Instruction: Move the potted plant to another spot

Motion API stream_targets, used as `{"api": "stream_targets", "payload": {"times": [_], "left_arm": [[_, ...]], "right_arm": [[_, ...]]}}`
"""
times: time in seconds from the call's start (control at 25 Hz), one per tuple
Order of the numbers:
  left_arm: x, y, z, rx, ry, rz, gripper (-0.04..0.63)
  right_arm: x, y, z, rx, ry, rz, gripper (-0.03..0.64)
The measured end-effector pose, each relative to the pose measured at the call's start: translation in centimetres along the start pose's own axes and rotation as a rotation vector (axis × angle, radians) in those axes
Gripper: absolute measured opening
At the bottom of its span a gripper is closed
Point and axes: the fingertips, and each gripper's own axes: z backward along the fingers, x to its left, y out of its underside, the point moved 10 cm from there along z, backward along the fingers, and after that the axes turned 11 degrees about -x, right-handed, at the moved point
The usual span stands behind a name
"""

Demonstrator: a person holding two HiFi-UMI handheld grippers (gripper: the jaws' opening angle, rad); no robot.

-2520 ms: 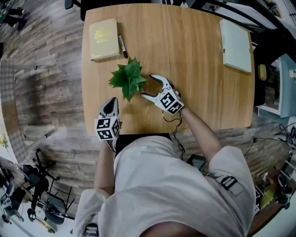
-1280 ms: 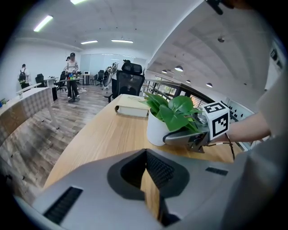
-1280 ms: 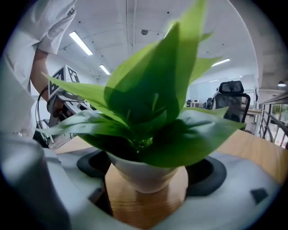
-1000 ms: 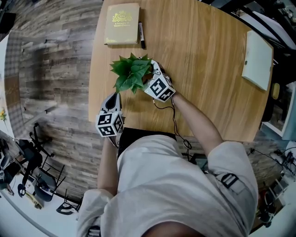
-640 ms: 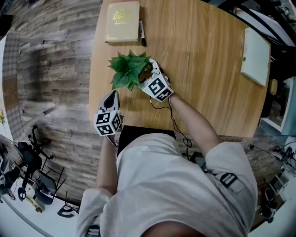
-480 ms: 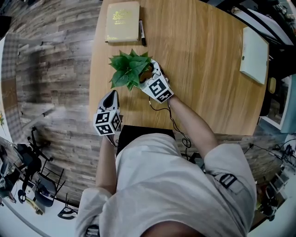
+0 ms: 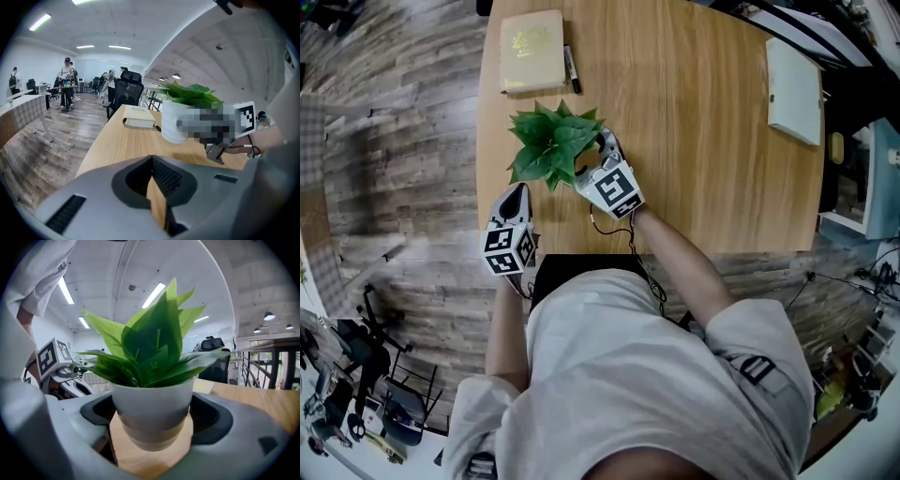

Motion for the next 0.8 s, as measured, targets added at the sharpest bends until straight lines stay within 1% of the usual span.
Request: {"api": "stream_targets", "payload": {"times": [0.24, 0.6, 0.8], "left_arm": [[-0.1, -1.4, 0.3, -0.039, 0.065, -0.021, 0.012], [-0.6, -4.2, 1.2, -0.108, 0.162, -0.079, 0.012], [-1.3, -6.0, 2.2, -0.157, 0.235, -0.099, 0.012]], "right_arm": [[1.3, -3.4, 1.3, -0.079, 0.078, 0.032, 0.491], [3.3, -8.5, 3.2, -0.199, 0.197, 0.06, 0.491], [4.6, -10.7, 4.6, -0.226, 0.262, 0.106, 0.491]]}}
